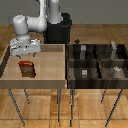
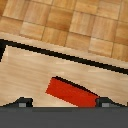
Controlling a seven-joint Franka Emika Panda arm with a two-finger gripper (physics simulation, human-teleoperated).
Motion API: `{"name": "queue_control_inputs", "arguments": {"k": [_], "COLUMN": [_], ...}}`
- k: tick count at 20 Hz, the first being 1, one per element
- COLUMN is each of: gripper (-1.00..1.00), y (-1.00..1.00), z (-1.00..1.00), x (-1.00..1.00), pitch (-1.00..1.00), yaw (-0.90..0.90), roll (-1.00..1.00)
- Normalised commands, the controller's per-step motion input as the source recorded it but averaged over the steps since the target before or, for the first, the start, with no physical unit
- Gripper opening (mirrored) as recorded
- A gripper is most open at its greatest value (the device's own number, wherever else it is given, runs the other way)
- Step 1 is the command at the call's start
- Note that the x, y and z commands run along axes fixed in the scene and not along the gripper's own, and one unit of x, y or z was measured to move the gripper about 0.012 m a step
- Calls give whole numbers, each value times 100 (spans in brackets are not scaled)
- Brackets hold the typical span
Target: Place the box of cereal into the appropriate compartment.
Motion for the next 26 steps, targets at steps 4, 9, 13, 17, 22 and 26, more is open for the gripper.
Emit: {"name": "queue_control_inputs", "arguments": {"k": [4, 9, 13, 17, 22, 26], "gripper": [100, 100, 100, 100, 100, 100], "y": [0, 0, -25, -75, -40, 25], "z": [0, 0, 0, 0, 0, 0], "x": [0, 0, 0, 0, 0, 0], "pitch": [0, 0, 0, 0, 0, 0], "yaw": [88, 94, 52, 0, 0, 0], "roll": [0, 0, 0, 0, 0, 0]}}
